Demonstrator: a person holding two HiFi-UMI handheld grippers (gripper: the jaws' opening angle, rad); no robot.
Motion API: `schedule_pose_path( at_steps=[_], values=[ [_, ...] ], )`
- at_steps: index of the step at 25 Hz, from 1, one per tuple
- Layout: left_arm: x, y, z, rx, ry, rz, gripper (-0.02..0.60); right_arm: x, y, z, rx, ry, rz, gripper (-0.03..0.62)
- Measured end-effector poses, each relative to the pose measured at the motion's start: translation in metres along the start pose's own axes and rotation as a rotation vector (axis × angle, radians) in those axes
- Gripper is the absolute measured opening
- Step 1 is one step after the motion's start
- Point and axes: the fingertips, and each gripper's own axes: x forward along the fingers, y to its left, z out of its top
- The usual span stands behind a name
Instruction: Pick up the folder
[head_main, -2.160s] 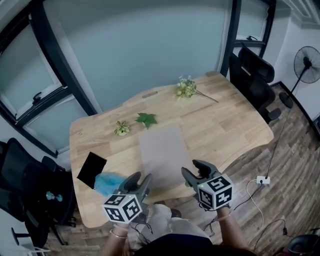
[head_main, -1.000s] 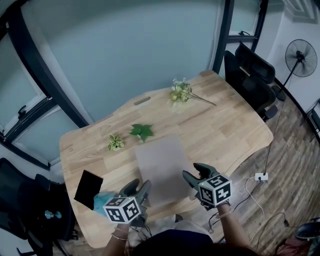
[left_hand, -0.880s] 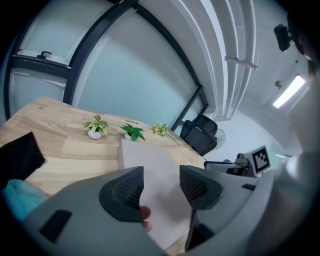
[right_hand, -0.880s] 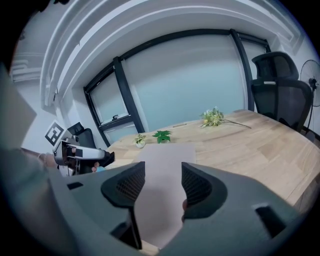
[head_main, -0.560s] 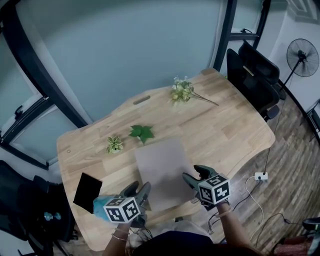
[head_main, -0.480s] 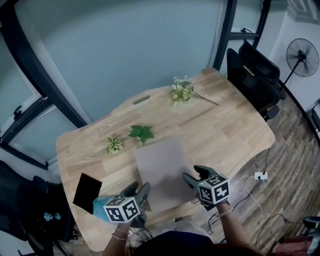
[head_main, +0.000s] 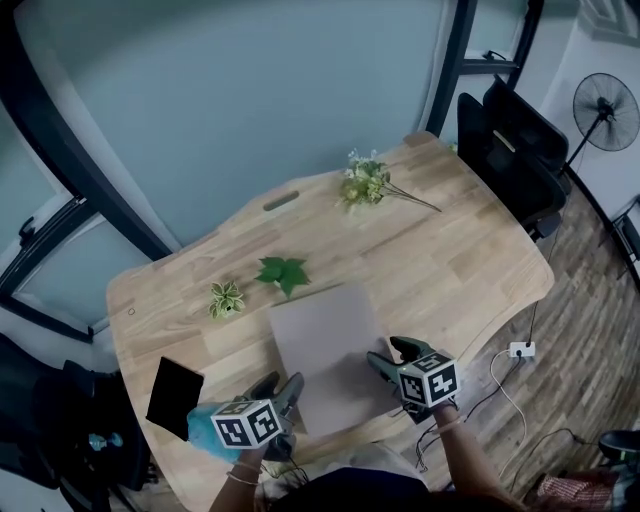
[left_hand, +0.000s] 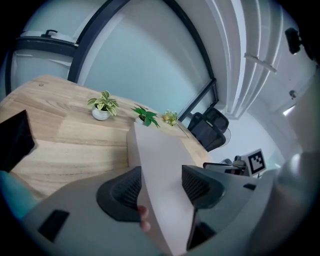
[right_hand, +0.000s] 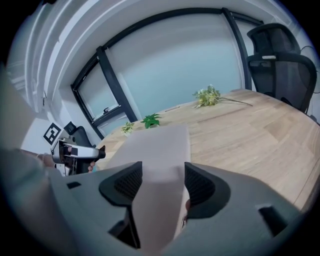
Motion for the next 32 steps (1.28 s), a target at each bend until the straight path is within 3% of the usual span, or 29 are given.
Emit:
schedule_pose_path(
  at_steps=[10, 32],
  values=[
    [0.019, 0.014, -0.020, -0.058, 0.076, -0.005, 0.264, 0.014, -0.014, -0.015, 0.164, 0.018, 0.040, 0.267],
    [0.045, 0.023, -0.045, -0.138, 0.170, -0.059, 0.308, 0.045, -0.014, -0.034, 0.298, 0.133, 0.171, 0.350]
  ],
)
